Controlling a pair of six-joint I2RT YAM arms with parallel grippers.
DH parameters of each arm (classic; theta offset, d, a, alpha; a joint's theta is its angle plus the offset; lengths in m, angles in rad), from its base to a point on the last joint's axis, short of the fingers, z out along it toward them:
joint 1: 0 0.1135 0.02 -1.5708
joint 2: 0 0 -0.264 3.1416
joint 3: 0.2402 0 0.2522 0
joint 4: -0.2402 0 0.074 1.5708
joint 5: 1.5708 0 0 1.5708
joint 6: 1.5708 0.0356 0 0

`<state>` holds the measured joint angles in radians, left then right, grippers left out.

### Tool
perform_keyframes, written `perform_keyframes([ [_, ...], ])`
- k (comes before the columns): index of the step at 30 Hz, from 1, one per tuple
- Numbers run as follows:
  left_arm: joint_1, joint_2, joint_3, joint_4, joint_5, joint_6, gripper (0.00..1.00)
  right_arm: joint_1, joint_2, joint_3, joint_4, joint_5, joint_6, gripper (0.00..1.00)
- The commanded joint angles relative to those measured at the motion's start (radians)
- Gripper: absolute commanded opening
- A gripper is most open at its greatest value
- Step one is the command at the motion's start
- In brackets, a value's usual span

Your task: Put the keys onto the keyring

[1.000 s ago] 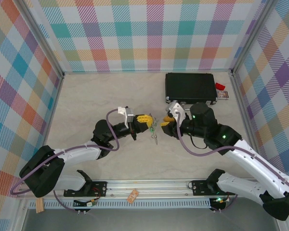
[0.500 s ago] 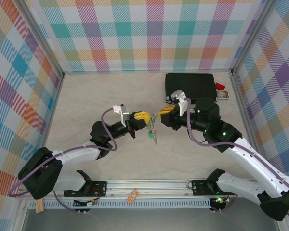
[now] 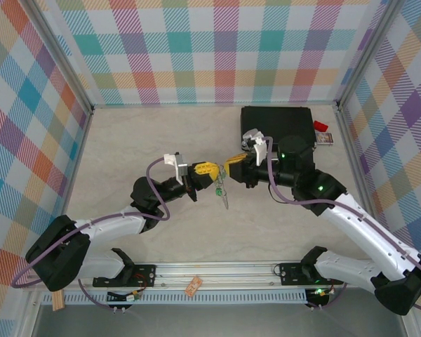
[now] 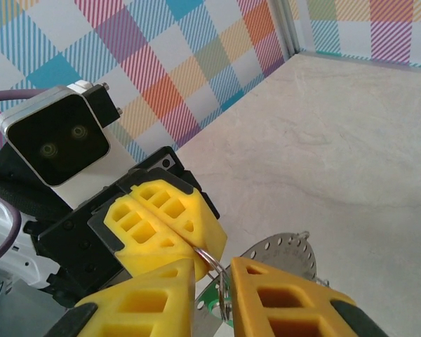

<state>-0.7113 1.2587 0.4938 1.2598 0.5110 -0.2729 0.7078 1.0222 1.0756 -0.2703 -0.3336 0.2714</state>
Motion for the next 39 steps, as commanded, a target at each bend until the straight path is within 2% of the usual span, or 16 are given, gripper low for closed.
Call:
perform_keyframes([
  [1,-0.003,-0.033,0.029,0.059,0.0,0.006,0.0,-0.007,0.012,0.036,-0.005,-0.025,0.006,0.23],
  [8,-0.003,-0.039,0.025,0.052,-0.003,0.012,0.0,-0.018,0.008,0.017,-0.009,0.001,0.003,0.23],
  [16,-0.004,-0.04,0.026,0.049,-0.001,0.014,0.0,-0.021,0.03,0.021,-0.02,-0.044,0.005,0.19],
  [25,-0.003,-0.048,0.026,0.05,-0.004,0.013,0.0,-0.021,0.036,0.018,-0.023,-0.051,-0.001,0.0],
  [34,-0.003,-0.06,0.026,0.05,-0.008,0.012,0.0,-0.024,0.044,0.005,-0.031,-0.074,-0.011,0.0],
  [39,-0.003,-0.061,0.022,0.049,-0.008,0.012,0.0,-0.03,0.024,-0.012,-0.012,-0.06,0.004,0.07],
])
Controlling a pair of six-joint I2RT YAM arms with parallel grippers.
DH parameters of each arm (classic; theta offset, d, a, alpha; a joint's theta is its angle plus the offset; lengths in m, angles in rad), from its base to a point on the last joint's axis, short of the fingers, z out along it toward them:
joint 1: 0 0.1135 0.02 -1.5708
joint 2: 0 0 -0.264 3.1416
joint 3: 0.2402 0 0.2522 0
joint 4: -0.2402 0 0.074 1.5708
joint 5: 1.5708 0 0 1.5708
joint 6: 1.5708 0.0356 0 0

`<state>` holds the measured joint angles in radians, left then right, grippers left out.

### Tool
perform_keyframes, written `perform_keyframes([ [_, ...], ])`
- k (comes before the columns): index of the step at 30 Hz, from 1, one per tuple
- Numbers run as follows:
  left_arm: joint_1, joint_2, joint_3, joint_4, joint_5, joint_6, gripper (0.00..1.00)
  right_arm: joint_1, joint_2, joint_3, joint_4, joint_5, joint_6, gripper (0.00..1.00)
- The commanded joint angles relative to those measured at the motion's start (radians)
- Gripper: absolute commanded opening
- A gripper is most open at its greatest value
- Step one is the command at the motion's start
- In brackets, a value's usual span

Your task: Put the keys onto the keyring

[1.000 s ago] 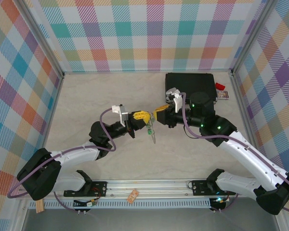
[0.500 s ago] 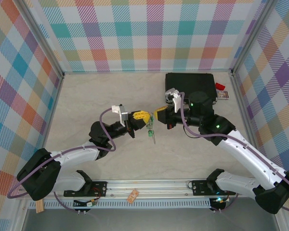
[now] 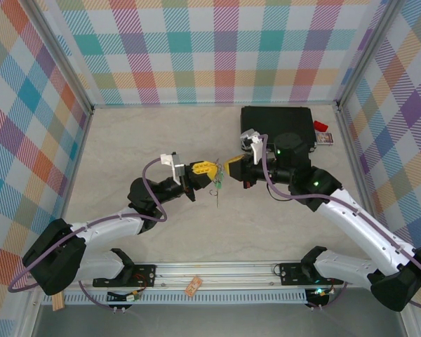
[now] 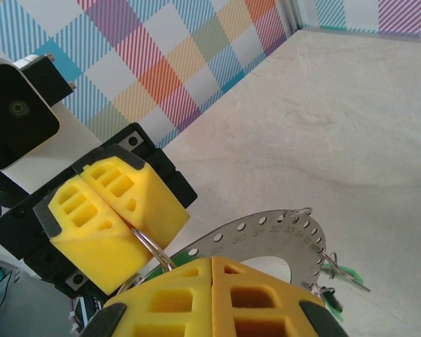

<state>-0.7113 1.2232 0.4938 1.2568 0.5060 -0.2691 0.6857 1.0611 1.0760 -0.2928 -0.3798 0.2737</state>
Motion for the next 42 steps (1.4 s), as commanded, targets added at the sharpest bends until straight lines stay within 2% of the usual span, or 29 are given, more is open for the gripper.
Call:
perform_keyframes([
  [1,-0.003,-0.026,0.022,0.053,-0.005,0.007,0.0,-0.012,-0.024,-0.019,0.022,-0.019,0.01,0.1],
  [7,-0.004,-0.031,0.019,0.053,-0.007,0.008,0.0,-0.056,-0.065,-0.076,0.145,-0.103,0.108,0.25],
  [16,-0.003,-0.037,0.012,0.053,-0.006,0.005,0.0,-0.069,-0.073,-0.107,0.239,-0.203,0.151,0.34],
  [26,-0.003,-0.037,0.014,0.052,-0.006,0.004,0.0,-0.069,-0.001,-0.065,0.217,-0.269,0.142,0.24],
  [37,-0.003,-0.037,0.015,0.051,-0.009,0.008,0.0,-0.069,-0.022,-0.087,0.185,-0.233,0.124,0.02],
  [42,-0.004,-0.05,0.015,0.052,-0.013,0.001,0.0,-0.068,-0.012,-0.09,0.16,-0.234,0.111,0.02],
])
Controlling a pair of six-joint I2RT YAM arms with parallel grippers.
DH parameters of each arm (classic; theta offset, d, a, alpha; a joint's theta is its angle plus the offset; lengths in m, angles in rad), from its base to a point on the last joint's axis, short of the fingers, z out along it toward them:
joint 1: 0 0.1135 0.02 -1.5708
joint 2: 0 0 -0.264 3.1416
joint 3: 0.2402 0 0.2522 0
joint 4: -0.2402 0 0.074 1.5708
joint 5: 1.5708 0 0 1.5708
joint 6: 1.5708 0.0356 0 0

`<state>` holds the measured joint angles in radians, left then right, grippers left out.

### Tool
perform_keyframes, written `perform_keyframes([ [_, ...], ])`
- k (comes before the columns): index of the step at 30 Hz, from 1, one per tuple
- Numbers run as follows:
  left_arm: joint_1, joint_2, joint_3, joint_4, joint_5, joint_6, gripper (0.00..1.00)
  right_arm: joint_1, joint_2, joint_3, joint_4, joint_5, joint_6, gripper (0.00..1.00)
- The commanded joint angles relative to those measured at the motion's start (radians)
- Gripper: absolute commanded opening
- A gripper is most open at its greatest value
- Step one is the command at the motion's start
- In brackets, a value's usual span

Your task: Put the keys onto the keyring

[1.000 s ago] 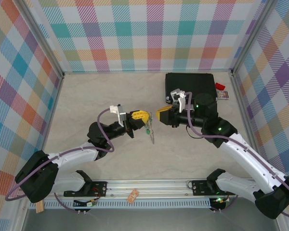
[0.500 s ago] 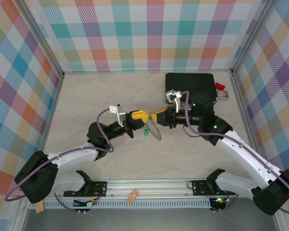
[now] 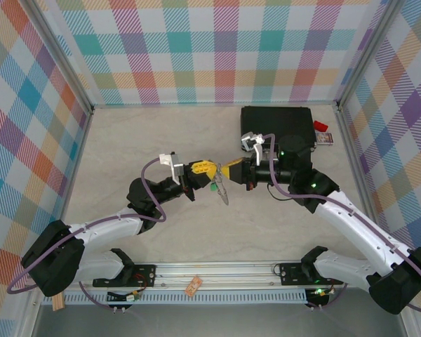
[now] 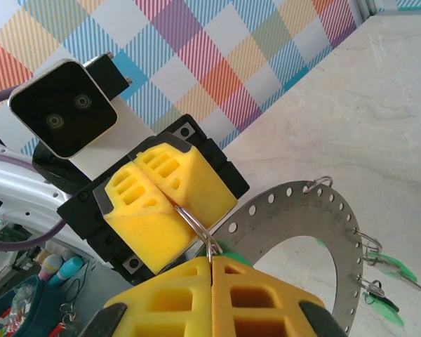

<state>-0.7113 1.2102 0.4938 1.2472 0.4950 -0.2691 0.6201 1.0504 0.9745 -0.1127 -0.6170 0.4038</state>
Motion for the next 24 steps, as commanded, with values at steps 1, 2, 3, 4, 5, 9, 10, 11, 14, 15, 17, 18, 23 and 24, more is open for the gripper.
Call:
perform_keyframes([
  [1,-0.004,-0.042,0.015,0.062,-0.003,0.0,0.0,-0.003,0.003,0.013,-0.026,-0.001,-0.02,0.01],
  [2,-0.004,-0.045,0.016,0.062,-0.003,-0.002,0.0,-0.004,0.009,0.014,-0.03,-0.004,-0.023,0.01],
  [3,-0.003,-0.049,0.015,0.063,-0.003,-0.005,0.0,-0.003,0.015,0.015,-0.034,-0.008,-0.021,0.01],
  [4,-0.003,-0.052,0.017,0.062,0.0,-0.008,0.0,-0.003,0.021,0.015,-0.033,-0.013,-0.023,0.01],
  [5,-0.003,-0.055,0.019,0.061,0.005,-0.009,0.0,-0.003,0.027,0.015,-0.033,-0.016,-0.022,0.01],
  [9,-0.006,-0.048,0.029,0.062,0.03,-0.022,0.0,-0.003,0.041,0.02,-0.024,-0.04,-0.017,0.03],
  [10,-0.007,-0.045,0.029,0.066,0.032,-0.022,0.0,-0.003,0.044,0.023,-0.023,-0.048,-0.019,0.03],
  [11,-0.007,-0.042,0.029,0.068,0.032,-0.022,0.0,-0.003,0.047,0.026,-0.023,-0.054,-0.019,0.04],
  [14,-0.008,-0.035,0.029,0.069,0.031,-0.022,0.0,-0.003,0.053,0.035,-0.036,-0.062,-0.025,0.05],
  [15,-0.007,-0.036,0.029,0.069,0.028,-0.023,0.0,-0.003,0.053,0.035,-0.039,-0.061,-0.029,0.06],
  [17,-0.008,-0.037,0.026,0.069,0.022,-0.02,0.0,-0.003,0.048,0.034,-0.044,-0.056,-0.033,0.06],
  [18,-0.007,-0.039,0.025,0.069,0.019,-0.018,0.0,-0.004,0.044,0.033,-0.051,-0.051,-0.041,0.06],
  [23,-0.007,-0.039,0.022,0.067,0.012,-0.012,0.0,-0.003,-0.007,0.026,-0.074,0.049,-0.074,0.16],
  [24,-0.007,-0.04,0.022,0.066,0.01,-0.014,0.0,-0.003,-0.021,0.024,-0.073,0.074,-0.083,0.19],
])
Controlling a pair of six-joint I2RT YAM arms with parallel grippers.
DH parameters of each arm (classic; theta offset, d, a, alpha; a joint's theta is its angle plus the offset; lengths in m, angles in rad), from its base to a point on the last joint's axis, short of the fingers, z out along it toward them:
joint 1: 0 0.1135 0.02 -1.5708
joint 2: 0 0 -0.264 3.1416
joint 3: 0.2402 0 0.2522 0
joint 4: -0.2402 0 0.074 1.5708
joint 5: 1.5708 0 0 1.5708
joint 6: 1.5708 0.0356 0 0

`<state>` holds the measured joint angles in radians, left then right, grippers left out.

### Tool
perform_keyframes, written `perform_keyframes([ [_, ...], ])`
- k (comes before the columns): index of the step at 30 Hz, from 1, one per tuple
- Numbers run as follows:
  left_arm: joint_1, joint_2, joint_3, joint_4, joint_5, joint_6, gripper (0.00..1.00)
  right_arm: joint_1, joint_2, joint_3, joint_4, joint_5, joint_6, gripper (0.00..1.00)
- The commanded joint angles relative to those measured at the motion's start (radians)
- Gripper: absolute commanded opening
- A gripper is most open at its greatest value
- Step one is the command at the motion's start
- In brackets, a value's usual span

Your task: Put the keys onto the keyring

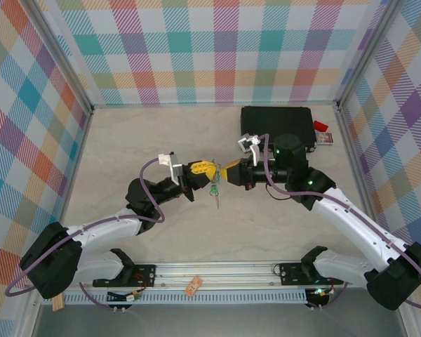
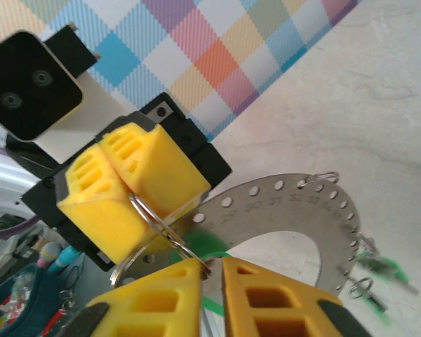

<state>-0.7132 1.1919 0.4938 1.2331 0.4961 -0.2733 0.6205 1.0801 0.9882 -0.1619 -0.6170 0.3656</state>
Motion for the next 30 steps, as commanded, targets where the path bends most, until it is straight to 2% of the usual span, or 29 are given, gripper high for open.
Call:
perform_keyframes([
  [1,-0.005,-0.02,0.02,0.08,0.008,-0.009,0.0,-0.004,-0.065,0.011,-0.023,0.095,-0.054,0.21],
  [8,-0.006,-0.018,0.023,0.08,0.011,-0.017,0.0,-0.004,-0.127,-0.002,0.028,0.145,-0.133,0.26],
  [17,-0.006,-0.009,0.032,0.083,0.024,-0.042,0.0,-0.004,-0.094,0.002,0.106,0.039,-0.187,0.32],
  [30,-0.006,-0.001,0.043,0.088,0.021,-0.061,0.0,-0.002,-0.027,-0.006,0.164,-0.067,-0.152,0.28],
])
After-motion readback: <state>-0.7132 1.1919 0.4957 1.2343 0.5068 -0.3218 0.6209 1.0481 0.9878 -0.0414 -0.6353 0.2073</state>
